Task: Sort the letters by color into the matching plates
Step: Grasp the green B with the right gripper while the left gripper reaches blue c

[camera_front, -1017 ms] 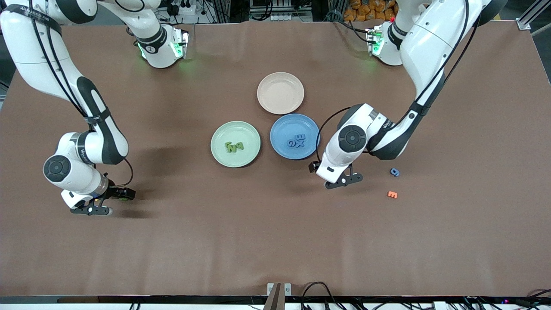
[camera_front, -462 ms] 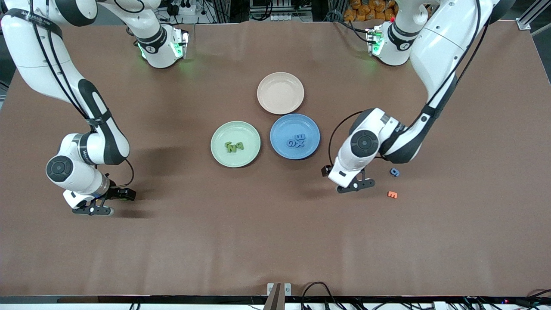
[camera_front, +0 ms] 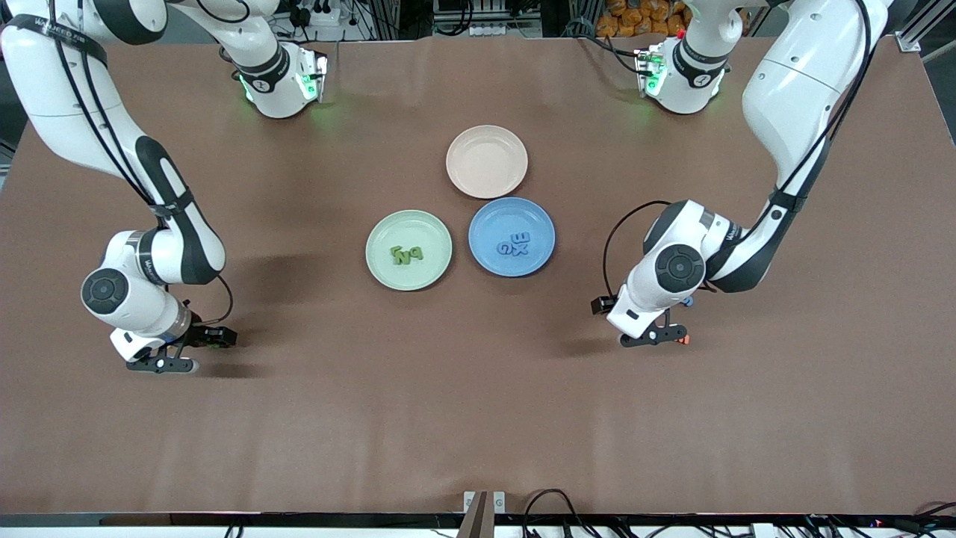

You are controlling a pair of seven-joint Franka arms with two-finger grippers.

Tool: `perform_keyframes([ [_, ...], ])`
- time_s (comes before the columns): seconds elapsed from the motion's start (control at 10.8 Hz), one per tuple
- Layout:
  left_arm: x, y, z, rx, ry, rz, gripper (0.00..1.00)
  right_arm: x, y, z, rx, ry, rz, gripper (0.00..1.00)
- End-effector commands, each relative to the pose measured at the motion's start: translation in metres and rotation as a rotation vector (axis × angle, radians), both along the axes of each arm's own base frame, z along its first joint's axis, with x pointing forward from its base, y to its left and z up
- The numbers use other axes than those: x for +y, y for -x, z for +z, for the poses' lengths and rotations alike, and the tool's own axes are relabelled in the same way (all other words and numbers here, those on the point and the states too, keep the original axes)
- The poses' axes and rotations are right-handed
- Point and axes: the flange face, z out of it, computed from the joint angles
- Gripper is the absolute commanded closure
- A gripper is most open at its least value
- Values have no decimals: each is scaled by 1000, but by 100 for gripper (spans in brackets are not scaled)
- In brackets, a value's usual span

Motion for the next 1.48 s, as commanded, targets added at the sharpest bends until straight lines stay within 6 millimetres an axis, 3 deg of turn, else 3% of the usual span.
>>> perform_keyframes([
  [0.0, 7, 2, 1, -4, -13, -30, 0, -7, 7, -5, 2, 4, 9, 49],
  [0.37, 28, -7, 5, -5, -11, -50, 0, -11, 5, 1, -10, -9, -2, 52],
  [0.65, 41, -13, 11, -13, -10, -65, 0, -17, 4, 9, -25, -16, -10, 62],
  [1.02, 57, -19, 19, -15, -16, -65, 0, -25, 5, 12, -27, -13, -1, 68],
  [1.39, 112, -29, 13, 2, -3, -148, 0, -12, 6, 28, -33, -17, -13, 68],
])
